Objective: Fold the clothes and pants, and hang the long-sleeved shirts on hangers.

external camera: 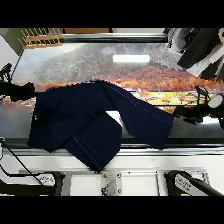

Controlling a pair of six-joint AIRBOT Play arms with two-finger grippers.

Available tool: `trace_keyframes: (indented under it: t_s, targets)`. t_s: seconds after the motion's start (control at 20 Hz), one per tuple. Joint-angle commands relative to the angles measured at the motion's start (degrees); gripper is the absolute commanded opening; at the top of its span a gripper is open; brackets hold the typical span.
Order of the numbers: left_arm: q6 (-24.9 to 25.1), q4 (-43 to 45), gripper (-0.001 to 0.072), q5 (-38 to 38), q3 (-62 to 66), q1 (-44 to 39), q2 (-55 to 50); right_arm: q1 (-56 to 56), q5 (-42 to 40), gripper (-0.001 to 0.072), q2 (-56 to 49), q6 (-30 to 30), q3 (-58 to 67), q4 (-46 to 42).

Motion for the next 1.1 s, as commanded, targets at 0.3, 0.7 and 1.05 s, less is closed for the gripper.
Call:
trace_keyframes:
  t_s: [0.3,0.7,1.05]
  targets:
    - [0.0,0.0,0.0011,1.0,0.0,0.0,0.0,-9.7,-8.5,0.0650,-13.0,-12.9,-4.9,22.6]
    - [0.0,0.0,0.0011,4.6,0.0,0.0,0.0,0.5,-14.6,0.0110,-14.8,-12.9,0.2,23.5]
    - [1.8,0.0,0.0011,17.6,0.0,-0.3,-0.4,0.3,-16.5,0.0005,-14.8,-3.2,22.6,11.1]
